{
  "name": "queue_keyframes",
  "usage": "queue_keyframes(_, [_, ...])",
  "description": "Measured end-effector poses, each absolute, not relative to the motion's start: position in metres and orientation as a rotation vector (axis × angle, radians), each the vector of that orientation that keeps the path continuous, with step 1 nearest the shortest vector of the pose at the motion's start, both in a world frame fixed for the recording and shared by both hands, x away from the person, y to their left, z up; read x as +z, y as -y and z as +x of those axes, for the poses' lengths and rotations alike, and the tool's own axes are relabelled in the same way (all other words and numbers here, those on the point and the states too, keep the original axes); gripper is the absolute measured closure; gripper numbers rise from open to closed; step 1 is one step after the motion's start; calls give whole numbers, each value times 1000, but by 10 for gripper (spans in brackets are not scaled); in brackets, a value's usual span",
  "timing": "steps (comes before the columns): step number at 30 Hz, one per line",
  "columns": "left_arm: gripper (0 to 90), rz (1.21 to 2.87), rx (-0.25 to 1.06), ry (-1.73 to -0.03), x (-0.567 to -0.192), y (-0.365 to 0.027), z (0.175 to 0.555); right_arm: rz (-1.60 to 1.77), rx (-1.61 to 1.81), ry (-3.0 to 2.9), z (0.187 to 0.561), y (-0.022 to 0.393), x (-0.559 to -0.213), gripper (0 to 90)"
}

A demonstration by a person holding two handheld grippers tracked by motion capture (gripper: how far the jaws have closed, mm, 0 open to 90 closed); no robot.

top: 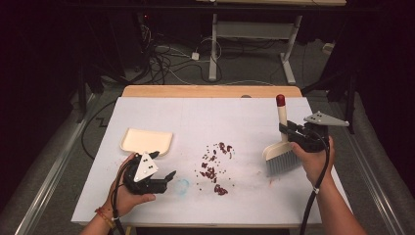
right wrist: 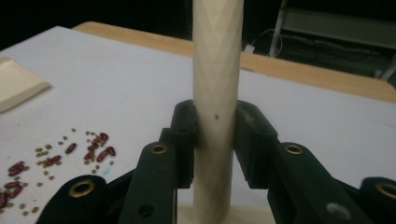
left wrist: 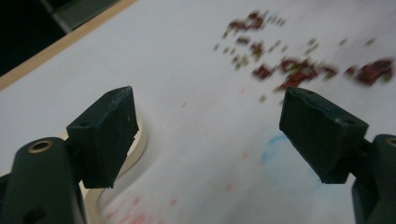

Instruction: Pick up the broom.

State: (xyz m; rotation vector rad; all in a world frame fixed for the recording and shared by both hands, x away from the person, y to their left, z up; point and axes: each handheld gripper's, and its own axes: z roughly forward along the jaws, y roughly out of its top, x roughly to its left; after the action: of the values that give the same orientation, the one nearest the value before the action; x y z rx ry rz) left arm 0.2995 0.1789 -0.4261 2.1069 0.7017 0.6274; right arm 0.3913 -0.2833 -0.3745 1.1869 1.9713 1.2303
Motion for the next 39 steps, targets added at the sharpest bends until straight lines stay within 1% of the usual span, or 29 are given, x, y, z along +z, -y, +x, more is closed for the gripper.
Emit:
queue_keyframes(1, [188,2100,602,-676,-421,-172,298,1157,1257,-1952,384,279,-367,712])
queue_keyframes(2, [188,2090,588,-642,-416,-165,298,1157,1257,-1952,384,279,-367,712])
queue_keyframes(6, [196,2074,465,-542,-402,-131,298,1090,1326,-1926,365,262,-352,712])
queue_keyframes(11, [224,1987,314,-485,-388,-84,309,1041,1363,-1910,352,244,-346,711])
queue_keyframes(14, [234,1978,310,-460,-384,-54,313,972,1376,-1896,339,225,-342,711])
queue_keyframes(15, [237,1971,288,-457,-384,-46,315,965,1391,-1896,337,221,-342,711])
queue_keyframes(17, [242,1973,276,-454,-387,-31,318,950,1399,-1899,334,217,-342,711])
queue_keyframes(19, [272,1972,257,-451,-391,-20,320,909,1397,-1913,326,205,-342,711])
queue_keyframes(20, [272,1978,265,-454,-393,-16,321,909,1397,-1913,326,205,-342,711])
queue_keyframes(21, [334,1977,271,-459,-394,-13,321,875,1390,-1926,321,198,-341,710])
queue_keyframes(22, [334,1975,275,-468,-395,-12,322,875,1390,-1926,321,198,-341,710])
queue_keyframes(23, [420,1965,292,-486,-397,-12,323,859,1400,-1929,317,194,-341,710])
queue_keyframes(25, [434,1951,275,-518,-399,-15,327,847,1402,-1936,316,192,-341,710])
queue_keyframes(26, [480,1935,252,-516,-401,-20,330,839,1400,-1925,313,188,-342,710])
queue_keyframes(28, [530,1935,258,-518,-402,-21,330,830,1402,-1919,311,186,-342,710])
queue_keyframes(29, [530,1940,264,-516,-403,-22,330,830,1402,-1919,311,186,-342,710])
queue_keyframes(30, [561,1940,272,-513,-403,-23,330,829,1414,-1910,309,185,-342,710])
queue_keyframes(33, [587,1943,285,-495,-402,-25,330,820,1413,-1910,307,183,-341,709])
queue_keyframes(34, [635,1944,289,-486,-402,-26,330,808,1413,-1913,306,182,-341,708])
queue_keyframes(39, [649,1970,301,-469,-401,-33,331,797,1431,-1930,305,182,-341,707])
